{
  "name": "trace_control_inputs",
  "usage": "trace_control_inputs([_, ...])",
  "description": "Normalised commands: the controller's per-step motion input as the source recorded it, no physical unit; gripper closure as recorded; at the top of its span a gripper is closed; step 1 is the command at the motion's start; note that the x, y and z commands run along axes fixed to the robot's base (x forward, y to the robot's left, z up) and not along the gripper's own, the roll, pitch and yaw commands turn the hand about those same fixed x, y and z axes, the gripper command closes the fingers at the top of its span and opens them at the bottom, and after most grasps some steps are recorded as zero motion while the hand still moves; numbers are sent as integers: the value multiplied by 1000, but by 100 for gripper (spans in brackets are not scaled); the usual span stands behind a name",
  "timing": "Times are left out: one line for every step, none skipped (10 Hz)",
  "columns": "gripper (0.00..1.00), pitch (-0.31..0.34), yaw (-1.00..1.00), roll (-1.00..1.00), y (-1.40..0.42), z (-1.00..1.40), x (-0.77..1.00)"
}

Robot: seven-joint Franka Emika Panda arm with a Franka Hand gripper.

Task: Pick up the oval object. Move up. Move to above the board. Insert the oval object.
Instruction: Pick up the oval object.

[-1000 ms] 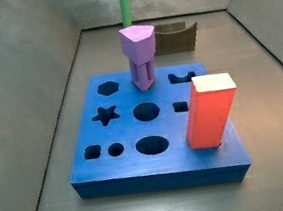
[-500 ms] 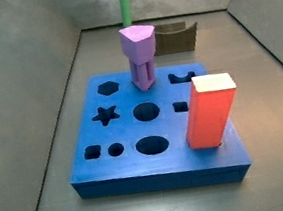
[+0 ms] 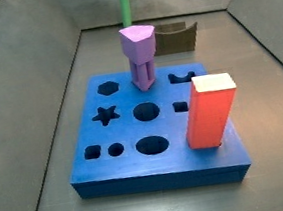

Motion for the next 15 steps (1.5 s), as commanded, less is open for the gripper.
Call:
trace_control_inputs([0, 0, 120, -139, 823, -317, 0])
trace_control_inputs([0, 0, 149, -126, 831, -323, -57])
trace_control_inputs([0, -3, 163, -126, 814, -303, -40])
trace_control_inputs([0, -4, 163, -171, 837, -234, 0])
trace_control_inputs([0, -56, 37, -277, 766, -211, 77])
trace_control_inputs([0, 0, 91, -141, 331, 0, 74])
trace_control_inputs([0, 0, 0, 20, 0, 0, 0])
trace_control_inputs([0, -7, 0, 43, 0, -134, 0])
trace_control_inputs([0, -176, 0, 113, -40, -440, 0])
trace_control_inputs([0, 11, 0, 0, 0, 0, 0])
trace_control_inputs([100, 0, 0, 0, 0, 0, 0])
trace_control_inputs([100, 0, 0, 0, 43, 0, 0])
trace_control_inputs([100, 0, 0, 0, 0, 0, 0])
trace_control_inputs([100, 0, 0, 0, 0, 0, 0])
trace_control_inputs([100, 0, 0, 0, 0, 0, 0])
